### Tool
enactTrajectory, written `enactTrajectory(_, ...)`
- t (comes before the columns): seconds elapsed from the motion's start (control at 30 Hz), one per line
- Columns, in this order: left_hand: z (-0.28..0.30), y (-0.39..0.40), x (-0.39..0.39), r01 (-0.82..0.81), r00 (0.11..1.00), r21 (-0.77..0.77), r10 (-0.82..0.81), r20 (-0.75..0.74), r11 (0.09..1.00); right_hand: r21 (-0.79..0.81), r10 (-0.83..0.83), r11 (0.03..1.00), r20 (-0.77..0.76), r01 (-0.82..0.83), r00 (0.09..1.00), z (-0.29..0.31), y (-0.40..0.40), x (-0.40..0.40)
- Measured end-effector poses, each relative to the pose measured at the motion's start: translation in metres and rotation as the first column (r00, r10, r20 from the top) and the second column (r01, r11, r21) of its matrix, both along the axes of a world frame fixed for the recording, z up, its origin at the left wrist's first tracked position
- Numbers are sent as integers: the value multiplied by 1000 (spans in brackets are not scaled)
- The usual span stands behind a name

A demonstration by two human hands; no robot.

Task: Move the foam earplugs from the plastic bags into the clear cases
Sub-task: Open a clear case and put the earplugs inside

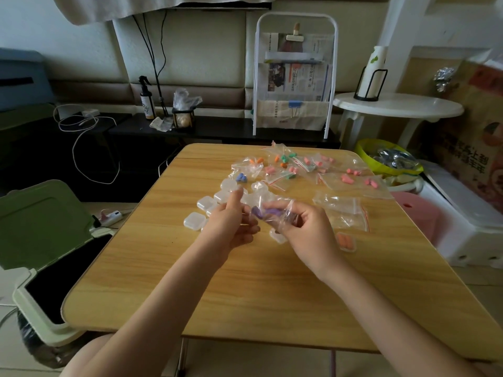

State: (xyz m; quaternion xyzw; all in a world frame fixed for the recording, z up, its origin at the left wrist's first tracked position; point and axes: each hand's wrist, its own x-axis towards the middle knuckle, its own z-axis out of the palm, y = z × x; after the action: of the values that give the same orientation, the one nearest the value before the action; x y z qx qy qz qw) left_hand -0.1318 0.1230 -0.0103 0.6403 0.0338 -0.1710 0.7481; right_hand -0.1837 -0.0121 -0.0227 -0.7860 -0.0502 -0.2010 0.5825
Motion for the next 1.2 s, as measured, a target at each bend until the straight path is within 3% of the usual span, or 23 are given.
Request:
enactTrajectory(0.13,5,8,-1,168,986,-138,-167,18,976,-8,-69,998,-23,69,997,0,-9,6)
enactTrajectory(0.27,1,14,-1,173,985,-153,-167,48,973,-19,27,999,-52,-28,998,1,-7,5)
enactTrajectory(0.4,4,14,-1,202,978,-49,-198,68,978,-36,127,991,-112,-131,986,3,-5,1)
enactTrajectory(0.53,7,12,-5,192,955,158,-221,200,969,-55,169,982,-188,-183,967,1,-8,1)
enactTrajectory(0.63,6,8,-7,126,947,219,-184,265,967,12,173,985,-158,-173,972,3,-7,2)
enactTrajectory(0.83,4,2,-8,80,970,45,-88,226,996,98,85,992,-111,-74,990,1,-7,4)
enactTrajectory(0.97,2,2,-5,18,962,42,-28,270,999,108,109,989,-104,-98,989,4,-7,2)
enactTrajectory(1.2,5,3,-4,81,970,-115,-52,238,990,-29,75,996,-114,-79,991,-1,-8,3)
